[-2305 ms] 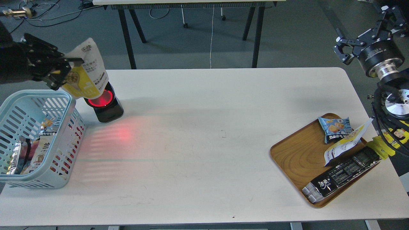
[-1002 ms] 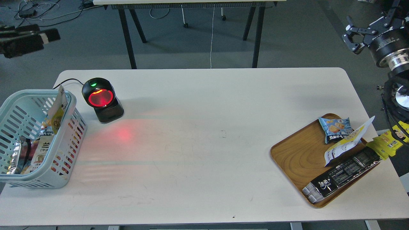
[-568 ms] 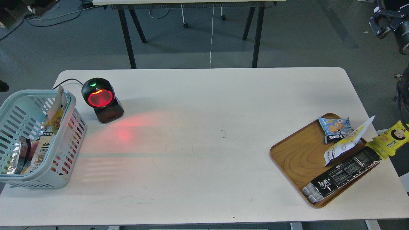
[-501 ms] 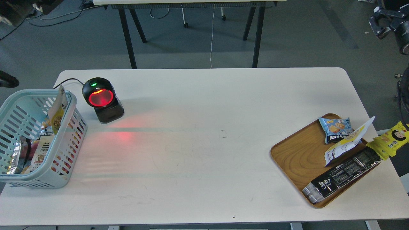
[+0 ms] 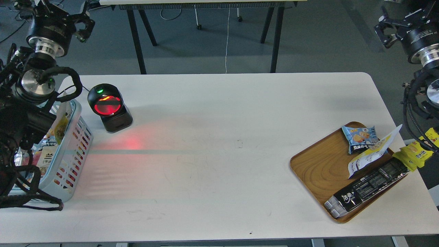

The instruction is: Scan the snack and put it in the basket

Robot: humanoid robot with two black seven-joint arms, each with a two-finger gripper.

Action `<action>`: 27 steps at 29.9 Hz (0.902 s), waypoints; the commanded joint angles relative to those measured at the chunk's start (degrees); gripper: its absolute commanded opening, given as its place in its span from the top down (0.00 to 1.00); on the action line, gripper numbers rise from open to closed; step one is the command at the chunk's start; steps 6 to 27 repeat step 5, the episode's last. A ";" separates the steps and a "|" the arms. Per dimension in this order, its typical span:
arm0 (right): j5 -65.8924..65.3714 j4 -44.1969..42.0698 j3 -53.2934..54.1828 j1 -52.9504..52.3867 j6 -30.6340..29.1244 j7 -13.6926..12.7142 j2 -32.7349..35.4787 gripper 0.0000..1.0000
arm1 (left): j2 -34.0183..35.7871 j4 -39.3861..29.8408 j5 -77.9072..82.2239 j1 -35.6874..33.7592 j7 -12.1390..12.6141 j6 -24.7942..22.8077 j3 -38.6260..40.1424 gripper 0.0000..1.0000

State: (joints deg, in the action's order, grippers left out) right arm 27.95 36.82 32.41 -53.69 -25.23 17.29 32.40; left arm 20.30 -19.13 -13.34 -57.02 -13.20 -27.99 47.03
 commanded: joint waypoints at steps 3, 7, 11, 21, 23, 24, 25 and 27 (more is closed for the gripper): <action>-0.18 -1.75 -0.06 0.17 -2.45 -0.50 -0.84 0.01 | -2.02 0.15 -0.02 0.07 -0.24 -0.01 1.75 0.01; -0.09 -3.41 -0.06 -0.01 -2.45 -0.59 -1.72 0.01 | -2.11 -0.12 -0.02 -0.02 -0.33 -0.01 1.32 0.00; -0.09 -3.41 -0.06 -0.01 -2.45 -0.59 -1.72 0.01 | -2.11 -0.12 -0.02 -0.02 -0.33 -0.01 1.32 0.00; -0.09 -3.41 -0.06 -0.01 -2.45 -0.59 -1.72 0.01 | -2.11 -0.12 -0.02 -0.02 -0.33 -0.01 1.32 0.00; -0.09 -3.41 -0.06 -0.01 -2.45 -0.59 -1.72 0.01 | -2.11 -0.12 -0.02 -0.02 -0.33 -0.01 1.32 0.00; -0.09 -3.41 -0.06 -0.01 -2.45 -0.59 -1.72 0.01 | -2.11 -0.12 -0.02 -0.02 -0.33 -0.01 1.32 0.00; -0.09 -3.41 -0.06 -0.01 -2.45 -0.59 -1.72 0.01 | -2.11 -0.12 -0.02 -0.02 -0.33 -0.01 1.32 0.00; -0.09 -3.41 -0.06 -0.01 -2.45 -0.59 -1.72 0.01 | -2.11 -0.12 -0.02 -0.02 -0.33 -0.01 1.32 0.00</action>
